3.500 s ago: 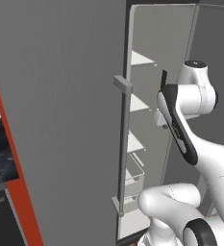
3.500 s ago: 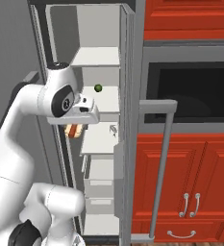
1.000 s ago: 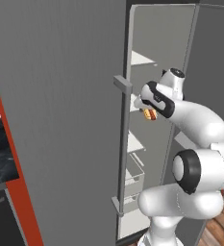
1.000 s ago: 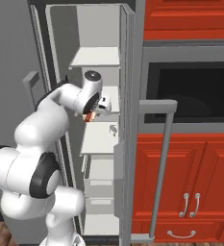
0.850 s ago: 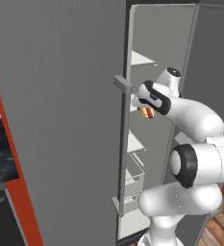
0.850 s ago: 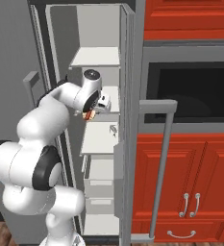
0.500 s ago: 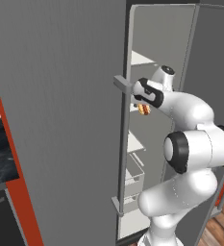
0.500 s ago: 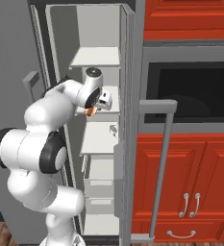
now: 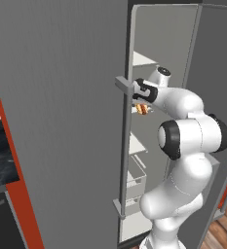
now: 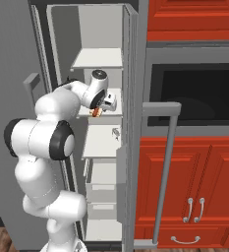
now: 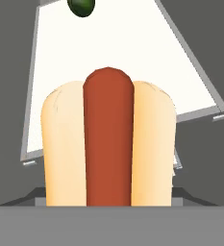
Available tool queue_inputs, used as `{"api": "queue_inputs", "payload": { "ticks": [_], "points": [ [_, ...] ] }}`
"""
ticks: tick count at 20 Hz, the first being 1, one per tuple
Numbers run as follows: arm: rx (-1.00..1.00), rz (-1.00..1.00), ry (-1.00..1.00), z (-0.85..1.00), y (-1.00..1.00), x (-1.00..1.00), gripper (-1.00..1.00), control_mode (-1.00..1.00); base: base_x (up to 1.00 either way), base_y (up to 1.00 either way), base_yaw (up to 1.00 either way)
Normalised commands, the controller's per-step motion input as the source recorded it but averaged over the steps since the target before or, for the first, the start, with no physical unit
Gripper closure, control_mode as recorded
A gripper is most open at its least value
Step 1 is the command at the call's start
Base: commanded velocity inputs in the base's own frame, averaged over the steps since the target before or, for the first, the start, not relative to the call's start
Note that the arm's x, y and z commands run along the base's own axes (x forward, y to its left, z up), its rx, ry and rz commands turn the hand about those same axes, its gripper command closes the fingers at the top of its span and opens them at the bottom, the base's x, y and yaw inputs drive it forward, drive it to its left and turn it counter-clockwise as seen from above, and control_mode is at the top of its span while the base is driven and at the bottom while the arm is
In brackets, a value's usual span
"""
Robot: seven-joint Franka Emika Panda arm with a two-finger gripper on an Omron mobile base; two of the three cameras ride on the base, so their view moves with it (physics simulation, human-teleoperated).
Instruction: Store the hot dog in the freezer for long-term storage. Close the freezer door after placing the cooked food.
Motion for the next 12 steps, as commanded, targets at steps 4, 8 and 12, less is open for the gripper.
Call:
{"api": "queue_inputs", "payload": {
  "ticks": [4,8,12],
  "points": [
    [0.00,0.00,0.00,-0.03,0.00,0.47,1.00,-1.00,0.00,0.00,0.00],
    [0.00,0.00,0.00,-0.03,0.00,0.45,1.00,-1.00,0.00,0.00,0.00],
    [0.00,0.00,0.00,-0.11,0.00,0.45,1.00,-1.00,0.00,0.00,0.00]
  ]
}}
